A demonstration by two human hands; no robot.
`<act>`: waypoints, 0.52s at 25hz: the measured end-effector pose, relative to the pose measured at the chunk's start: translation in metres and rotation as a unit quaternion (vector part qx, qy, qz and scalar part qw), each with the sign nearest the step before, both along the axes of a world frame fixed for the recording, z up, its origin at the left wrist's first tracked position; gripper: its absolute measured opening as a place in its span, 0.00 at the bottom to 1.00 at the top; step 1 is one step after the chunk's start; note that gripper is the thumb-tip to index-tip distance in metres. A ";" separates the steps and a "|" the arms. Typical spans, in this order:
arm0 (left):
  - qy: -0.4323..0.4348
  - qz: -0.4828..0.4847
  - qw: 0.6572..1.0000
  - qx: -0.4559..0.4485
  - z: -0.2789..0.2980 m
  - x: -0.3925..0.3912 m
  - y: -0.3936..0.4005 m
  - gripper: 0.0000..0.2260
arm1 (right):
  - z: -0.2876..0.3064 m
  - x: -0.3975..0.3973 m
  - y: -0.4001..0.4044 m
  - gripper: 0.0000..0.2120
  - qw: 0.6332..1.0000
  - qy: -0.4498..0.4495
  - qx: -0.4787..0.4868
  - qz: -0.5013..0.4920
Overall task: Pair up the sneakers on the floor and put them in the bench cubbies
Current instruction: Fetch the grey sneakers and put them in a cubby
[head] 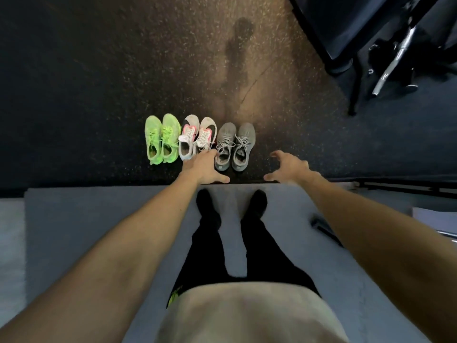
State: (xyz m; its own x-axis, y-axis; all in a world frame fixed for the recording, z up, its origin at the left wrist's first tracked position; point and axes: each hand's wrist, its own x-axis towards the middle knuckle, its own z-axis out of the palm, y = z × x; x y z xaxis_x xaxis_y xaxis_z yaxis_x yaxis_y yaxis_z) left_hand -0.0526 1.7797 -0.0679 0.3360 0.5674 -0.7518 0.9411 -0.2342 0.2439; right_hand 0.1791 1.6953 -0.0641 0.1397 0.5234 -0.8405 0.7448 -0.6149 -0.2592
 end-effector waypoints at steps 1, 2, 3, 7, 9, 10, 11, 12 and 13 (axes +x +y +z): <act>-0.003 -0.011 1.000 0.001 -0.017 0.002 0.017 0.43 | -0.018 -0.003 0.012 0.37 1.000 -0.001 0.000 -0.009; -0.002 -0.019 1.000 -0.001 -0.034 0.003 0.029 0.42 | -0.034 -0.008 0.022 0.37 1.000 0.000 0.000 -0.014; 0.002 -0.030 1.000 -0.003 -0.052 0.004 0.041 0.41 | -0.052 -0.012 0.030 0.37 1.000 0.001 -0.002 -0.019; 0.027 -0.073 0.997 -0.010 -0.154 0.012 0.078 0.41 | -0.159 -0.029 0.061 0.36 1.000 0.009 -0.012 -0.021; 0.033 -0.084 0.996 -0.019 -0.217 0.015 0.086 0.40 | -0.224 -0.037 0.069 0.35 1.000 0.017 -0.014 -0.022; 0.033 -0.090 0.995 -0.020 -0.249 0.017 0.087 0.39 | -0.256 -0.041 0.071 0.35 0.999 0.020 -0.013 -0.026; 0.034 -0.097 0.994 -0.022 -0.276 0.018 0.088 0.38 | -0.284 -0.044 0.073 0.34 0.999 0.026 -0.013 -0.030; 0.038 -0.104 0.994 -0.023 -0.302 0.018 0.086 0.37 | -0.309 -0.047 0.074 0.34 0.999 0.031 -0.013 -0.033; 0.042 -0.110 0.993 -0.024 -0.332 0.017 0.084 0.36 | -0.340 -0.050 0.074 0.33 0.999 0.035 -0.014 -0.035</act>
